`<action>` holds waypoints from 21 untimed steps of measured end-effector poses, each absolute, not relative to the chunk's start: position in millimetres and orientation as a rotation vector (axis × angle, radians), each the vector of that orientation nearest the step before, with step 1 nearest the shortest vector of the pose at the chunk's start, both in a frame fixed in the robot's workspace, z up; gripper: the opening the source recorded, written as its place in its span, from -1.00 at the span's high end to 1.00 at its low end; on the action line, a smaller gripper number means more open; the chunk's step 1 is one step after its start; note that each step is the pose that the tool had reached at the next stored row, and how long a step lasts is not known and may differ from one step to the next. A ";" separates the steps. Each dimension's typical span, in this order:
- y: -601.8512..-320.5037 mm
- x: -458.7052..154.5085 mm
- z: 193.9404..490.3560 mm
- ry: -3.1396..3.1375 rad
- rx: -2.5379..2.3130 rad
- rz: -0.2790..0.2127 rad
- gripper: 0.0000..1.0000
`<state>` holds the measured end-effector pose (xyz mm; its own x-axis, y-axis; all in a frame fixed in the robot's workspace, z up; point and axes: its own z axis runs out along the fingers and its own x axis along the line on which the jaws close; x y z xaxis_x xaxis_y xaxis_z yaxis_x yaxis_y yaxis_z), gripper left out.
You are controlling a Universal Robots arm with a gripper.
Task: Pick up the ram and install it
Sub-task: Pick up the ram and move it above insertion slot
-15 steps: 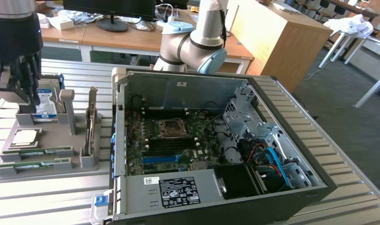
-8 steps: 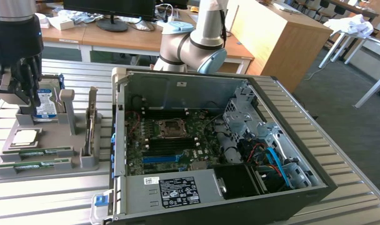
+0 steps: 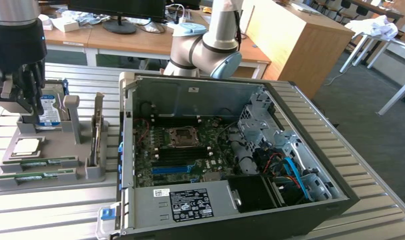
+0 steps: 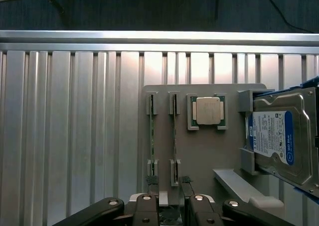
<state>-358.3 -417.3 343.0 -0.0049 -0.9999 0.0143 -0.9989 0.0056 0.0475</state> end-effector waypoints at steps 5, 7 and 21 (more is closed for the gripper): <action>-417.3 -358.3 339.9 -2.196 2.185 -0.037 0.40; -417.3 -358.3 337.5 -2.196 2.185 -0.037 0.40; -417.3 -358.3 318.0 -2.196 2.185 -0.037 0.40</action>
